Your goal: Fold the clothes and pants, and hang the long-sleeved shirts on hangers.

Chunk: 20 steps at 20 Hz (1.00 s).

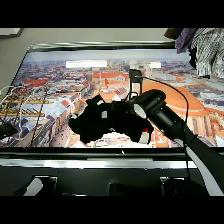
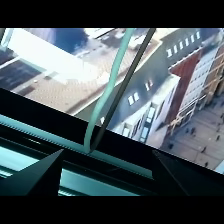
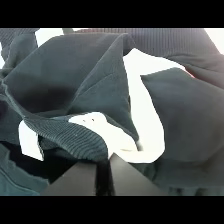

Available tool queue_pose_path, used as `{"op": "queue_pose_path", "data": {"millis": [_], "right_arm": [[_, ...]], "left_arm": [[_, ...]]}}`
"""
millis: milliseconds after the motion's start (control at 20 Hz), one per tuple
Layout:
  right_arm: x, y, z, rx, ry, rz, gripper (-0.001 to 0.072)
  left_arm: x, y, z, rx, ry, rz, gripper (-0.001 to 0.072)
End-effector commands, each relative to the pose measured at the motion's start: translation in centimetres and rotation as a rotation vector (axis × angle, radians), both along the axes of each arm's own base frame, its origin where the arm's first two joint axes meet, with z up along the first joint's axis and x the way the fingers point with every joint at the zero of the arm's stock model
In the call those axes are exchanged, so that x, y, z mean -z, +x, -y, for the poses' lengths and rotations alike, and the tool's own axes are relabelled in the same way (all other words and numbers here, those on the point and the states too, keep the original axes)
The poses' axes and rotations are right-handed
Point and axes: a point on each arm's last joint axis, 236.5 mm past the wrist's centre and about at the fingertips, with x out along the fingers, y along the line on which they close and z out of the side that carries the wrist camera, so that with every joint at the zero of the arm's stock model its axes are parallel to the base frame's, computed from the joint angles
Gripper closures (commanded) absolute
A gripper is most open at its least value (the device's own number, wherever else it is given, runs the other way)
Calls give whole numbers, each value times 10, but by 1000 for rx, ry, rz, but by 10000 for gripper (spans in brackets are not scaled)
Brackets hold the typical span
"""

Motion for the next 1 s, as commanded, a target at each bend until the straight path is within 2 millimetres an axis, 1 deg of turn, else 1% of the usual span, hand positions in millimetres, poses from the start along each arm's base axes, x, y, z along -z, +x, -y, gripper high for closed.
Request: {"op": "queue_pose_path", "data": {"millis": [0,50,150,250,300,400,500,650,700,750,850,950], "right_arm": [[0,3,4,-20,-33,20,666],[0,3,4,-20,-33,21,666],[0,3,4,-20,-33,20,666],[0,3,4,-20,-33,20,666],[0,3,4,-20,-34,20,666],[0,3,4,-20,-33,20,666],[0,3,4,-20,-34,19,666],[1,1,5,-18,-39,11,666],[2,1,5,-18,-40,10,666],[2,1,6,-18,-40,10,666],[2,1,6,-17,-40,9,666],[2,1,6,-17,-40,9,666]], "left_arm": [[44,-10,8,138,-10,-7,100],[55,-14,15,178,-15,-23,100],[71,-18,19,197,-17,-34,102],[83,-19,18,195,-11,-35,113],[92,-15,15,188,-7,-33,117],[103,-14,14,205,-17,-54,118],[109,-14,10,221,-1,-73,118],[108,-10,7,223,15,-62,119],[109,-11,8,235,17,-63,141],[110,-11,8,254,20,-65,260],[114,-12,8,288,18,-77,334],[119,-13,7,291,13,-90,340]]}}
